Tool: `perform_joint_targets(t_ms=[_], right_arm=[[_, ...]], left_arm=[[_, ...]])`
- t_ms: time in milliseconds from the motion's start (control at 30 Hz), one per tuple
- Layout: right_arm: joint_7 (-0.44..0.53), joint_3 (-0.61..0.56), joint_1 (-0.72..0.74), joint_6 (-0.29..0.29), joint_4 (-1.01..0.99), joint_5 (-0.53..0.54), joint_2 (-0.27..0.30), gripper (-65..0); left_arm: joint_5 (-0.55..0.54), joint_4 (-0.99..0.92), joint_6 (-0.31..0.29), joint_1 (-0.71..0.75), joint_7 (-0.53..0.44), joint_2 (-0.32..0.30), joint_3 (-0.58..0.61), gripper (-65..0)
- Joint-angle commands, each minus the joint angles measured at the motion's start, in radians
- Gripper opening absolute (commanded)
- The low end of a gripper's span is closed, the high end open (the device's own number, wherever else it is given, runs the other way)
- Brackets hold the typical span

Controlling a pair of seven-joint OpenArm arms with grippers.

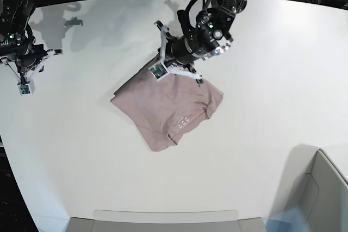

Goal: Fold the T-shirt properly
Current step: 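Grasp the folded bundle's edge with the left gripper, then slide the folded bundle with the left gripper across the table and release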

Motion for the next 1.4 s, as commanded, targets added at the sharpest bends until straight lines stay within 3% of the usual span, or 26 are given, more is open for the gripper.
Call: perform_joint_targets(t_ms=[0,133,267,367,433,533,667,800,867,967,1133,1367], right_arm=[[0.013,0.005,0.004,0.0,0.012,0.002,0.016,-65.0],[0.013,0.0,-0.001,0.0,0.012,0.002,0.016,-65.0],[0.013,0.002,-0.001,0.0,0.018,0.002,0.016,-65.0],[0.013,0.008,-0.003,0.0,0.016,-0.002,0.018,-65.0],[0.014,0.009,-0.018,0.0,0.016,-0.002,0.023,-65.0],[0.014,0.009,-0.021,0.0,0.016,0.002,0.019,-65.0],[0.014,0.002,-0.022,0.0,0.015,0.002,0.016,-65.0],[0.014,0.002,-0.022,0.0,0.015,0.002,0.016,-65.0],[0.014,0.002,-0.022,0.0,0.016,0.002,0.016,-65.0],[0.013,0.002,-0.024,0.0,0.018,0.002,0.016,-65.0],[0.013,0.002,-0.059,0.0,0.019,0.002,0.016,-65.0],[0.014,0.008,-0.11,0.0,0.019,0.002,-0.002,-65.0]], left_arm=[[0.004,-0.001,0.005,-0.024,-0.047,0.002,0.03,-65.0],[0.004,-0.14,0.011,-0.061,-0.083,0.002,0.119,-65.0],[0.004,-0.277,0.022,-0.143,-0.078,0.004,0.111,-65.0],[0.004,-0.275,0.125,-0.15,-0.073,-0.004,0.007,-65.0],[0.004,-0.245,0.159,-0.148,-0.058,-0.005,-0.114,-65.0],[0.002,-0.157,0.12,-0.131,-0.003,-0.007,-0.217,-65.0],[0.002,-0.044,0.017,-0.096,0.026,-0.05,-0.222,-65.0],[-0.001,-0.017,0.017,-0.084,-0.026,-0.036,-0.242,-65.0],[-0.001,-0.037,0.017,-0.088,-0.09,0.019,-0.239,-65.0],[0.004,-0.12,0.017,-0.134,-0.178,0.09,-0.199,-65.0],[0.004,-0.366,0.017,-0.292,-0.222,0.164,-0.142,-65.0],[0.004,-0.702,0.019,-0.423,-0.253,0.187,-0.14,-65.0]])
